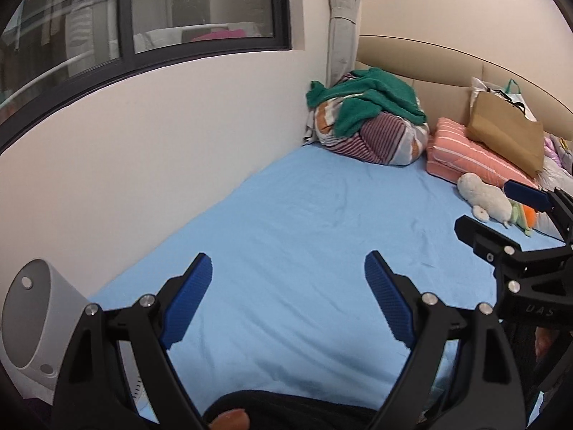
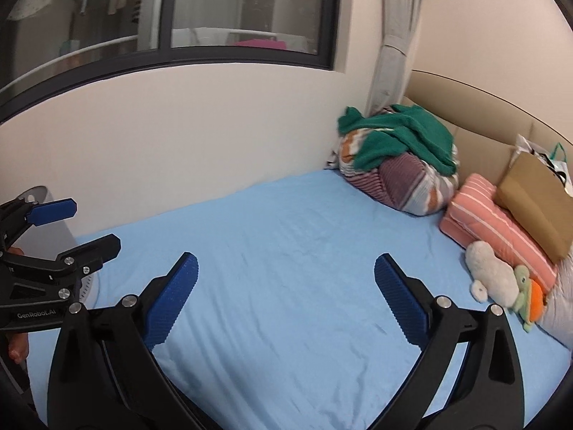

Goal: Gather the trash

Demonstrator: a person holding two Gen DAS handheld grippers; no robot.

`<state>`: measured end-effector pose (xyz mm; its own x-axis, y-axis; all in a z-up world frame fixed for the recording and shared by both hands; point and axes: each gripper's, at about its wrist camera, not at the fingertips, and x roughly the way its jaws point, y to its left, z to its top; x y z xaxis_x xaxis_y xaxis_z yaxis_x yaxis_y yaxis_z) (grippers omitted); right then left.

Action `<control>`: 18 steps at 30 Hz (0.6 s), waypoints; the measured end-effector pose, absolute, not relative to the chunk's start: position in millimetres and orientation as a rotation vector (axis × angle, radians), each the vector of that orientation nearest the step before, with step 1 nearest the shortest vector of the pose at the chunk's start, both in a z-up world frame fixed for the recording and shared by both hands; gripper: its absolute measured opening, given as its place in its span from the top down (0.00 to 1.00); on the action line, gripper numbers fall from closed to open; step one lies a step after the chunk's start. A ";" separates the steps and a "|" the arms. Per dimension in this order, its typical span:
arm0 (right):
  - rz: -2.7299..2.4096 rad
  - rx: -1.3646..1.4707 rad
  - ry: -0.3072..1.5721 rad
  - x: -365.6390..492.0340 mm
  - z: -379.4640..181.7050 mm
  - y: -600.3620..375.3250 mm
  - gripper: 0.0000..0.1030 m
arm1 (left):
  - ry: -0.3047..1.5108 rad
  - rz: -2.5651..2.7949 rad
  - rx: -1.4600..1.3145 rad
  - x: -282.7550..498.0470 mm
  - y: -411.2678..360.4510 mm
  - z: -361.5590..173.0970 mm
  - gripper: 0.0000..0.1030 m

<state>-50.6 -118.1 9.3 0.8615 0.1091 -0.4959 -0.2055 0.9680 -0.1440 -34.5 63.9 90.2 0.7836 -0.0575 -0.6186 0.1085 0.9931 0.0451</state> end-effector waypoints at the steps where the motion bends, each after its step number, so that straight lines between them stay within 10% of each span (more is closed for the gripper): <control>1: 0.139 -0.186 0.513 -51.8 7.6 -132.8 0.07 | 0.665 -0.104 0.084 -33.1 53.3 89.0 0.14; 18: -0.103 -0.096 0.564 -68.0 -13.8 -263.3 0.07 | 0.702 -0.283 0.132 -18.1 -55.0 76.7 0.13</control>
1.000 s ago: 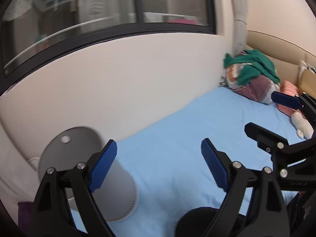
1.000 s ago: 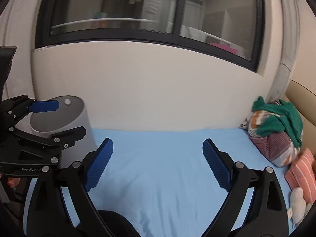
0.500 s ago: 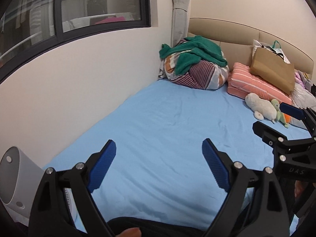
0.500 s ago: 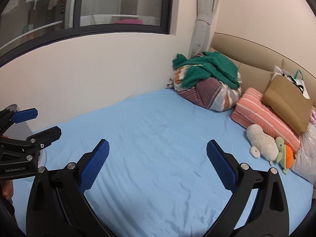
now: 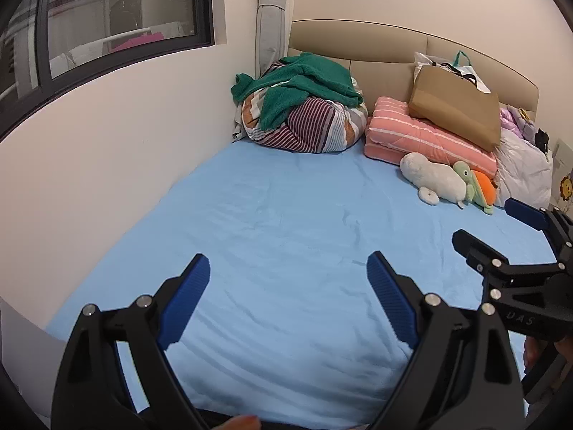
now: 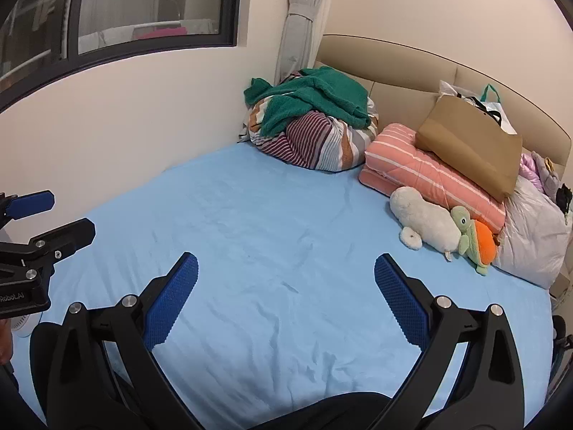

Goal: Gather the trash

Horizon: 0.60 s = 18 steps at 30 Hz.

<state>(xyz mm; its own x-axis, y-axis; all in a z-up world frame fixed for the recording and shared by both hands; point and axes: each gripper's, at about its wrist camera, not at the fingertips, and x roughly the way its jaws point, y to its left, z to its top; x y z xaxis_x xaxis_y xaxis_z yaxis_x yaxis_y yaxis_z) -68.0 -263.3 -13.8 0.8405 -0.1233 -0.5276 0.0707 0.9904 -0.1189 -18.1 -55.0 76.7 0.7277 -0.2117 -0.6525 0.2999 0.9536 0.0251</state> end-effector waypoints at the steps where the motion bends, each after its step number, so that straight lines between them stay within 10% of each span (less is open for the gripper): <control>1: -0.107 -0.088 0.563 -68.8 -14.1 -265.9 0.07 | 0.704 -0.285 0.136 -18.0 -56.4 76.3 0.13; 18: -0.115 -0.051 0.559 -73.8 -9.4 -277.8 0.07 | 0.725 -0.269 0.164 -20.9 -66.9 74.4 0.13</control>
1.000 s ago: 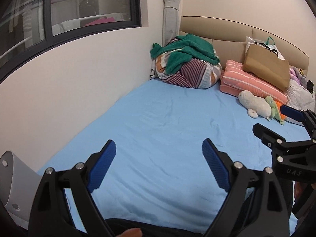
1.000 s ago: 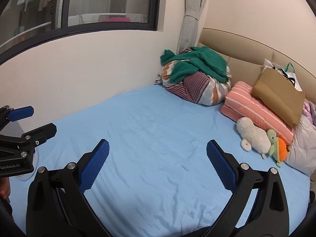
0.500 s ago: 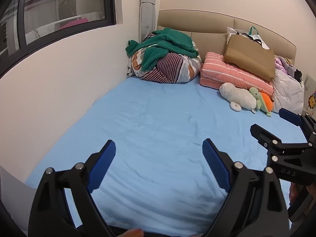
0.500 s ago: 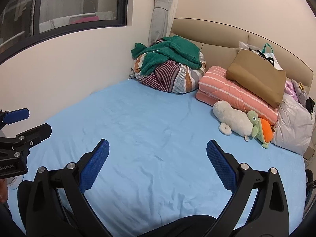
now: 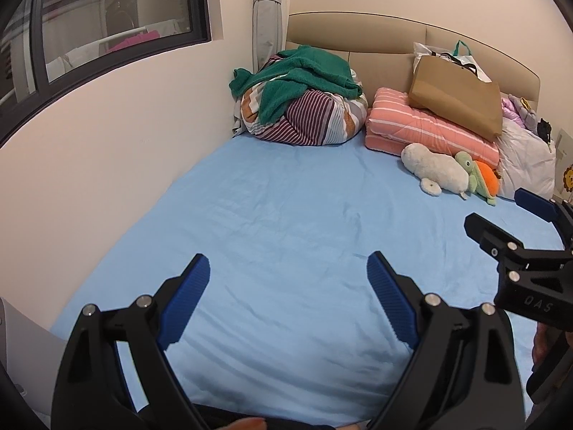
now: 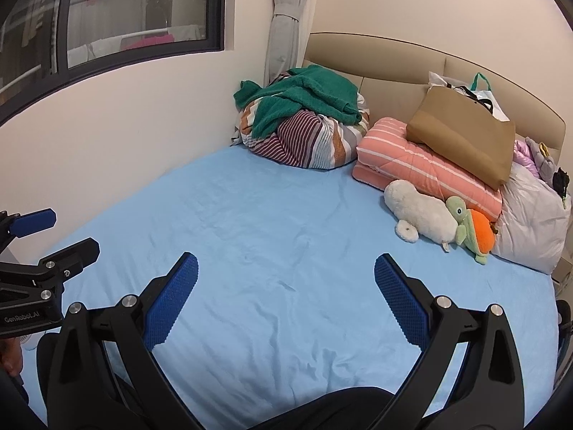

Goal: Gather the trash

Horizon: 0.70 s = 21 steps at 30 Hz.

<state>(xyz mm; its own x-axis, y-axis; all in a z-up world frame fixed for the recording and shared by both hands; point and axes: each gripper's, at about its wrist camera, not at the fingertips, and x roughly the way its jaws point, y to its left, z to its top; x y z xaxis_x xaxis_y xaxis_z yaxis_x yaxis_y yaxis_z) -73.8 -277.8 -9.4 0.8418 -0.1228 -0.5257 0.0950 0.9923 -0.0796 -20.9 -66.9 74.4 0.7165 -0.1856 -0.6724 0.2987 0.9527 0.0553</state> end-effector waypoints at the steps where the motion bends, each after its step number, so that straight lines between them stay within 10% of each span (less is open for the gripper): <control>1: -0.116 -0.049 0.557 -74.2 -8.7 -278.5 0.07 | 0.725 -0.269 0.164 -21.5 -67.9 74.8 0.13; 21: -0.114 -0.041 0.552 -78.3 -4.8 -278.7 0.07 | 0.736 -0.291 0.123 -20.4 -65.4 76.1 0.13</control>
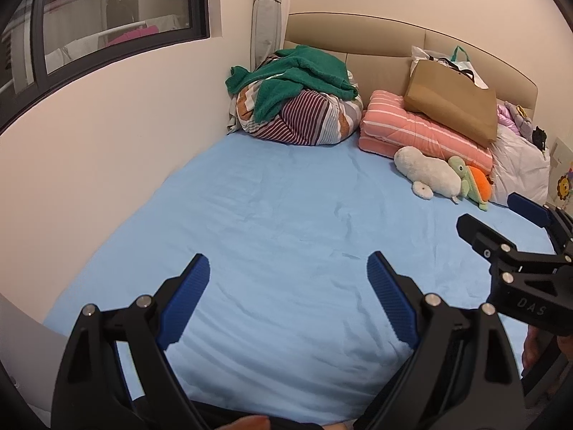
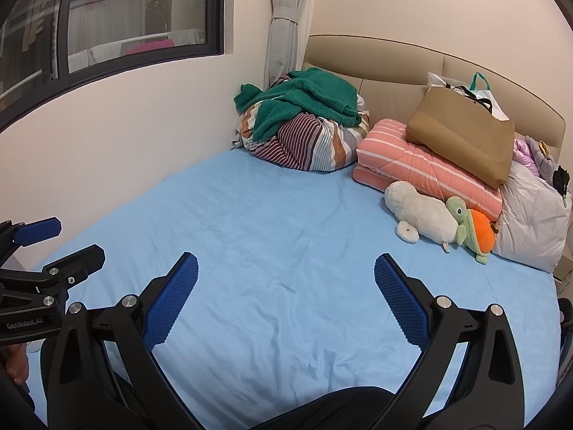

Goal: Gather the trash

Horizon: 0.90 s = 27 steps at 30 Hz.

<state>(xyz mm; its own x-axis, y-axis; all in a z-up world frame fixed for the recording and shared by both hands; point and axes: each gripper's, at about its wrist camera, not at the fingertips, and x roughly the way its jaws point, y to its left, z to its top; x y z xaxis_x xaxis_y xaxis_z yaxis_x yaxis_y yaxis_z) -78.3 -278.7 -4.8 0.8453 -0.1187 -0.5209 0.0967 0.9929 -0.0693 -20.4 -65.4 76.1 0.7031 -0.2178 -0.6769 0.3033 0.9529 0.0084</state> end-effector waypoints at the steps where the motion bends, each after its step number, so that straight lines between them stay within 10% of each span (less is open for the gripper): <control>1: -0.112 -0.040 0.553 -78.4 -4.6 -278.7 0.07 | 0.735 -0.291 0.121 -20.6 -65.3 76.2 0.13; 27: -0.088 -0.053 0.553 -72.9 -1.3 -269.0 0.07 | 0.761 -0.269 0.121 -22.8 -64.7 75.7 0.13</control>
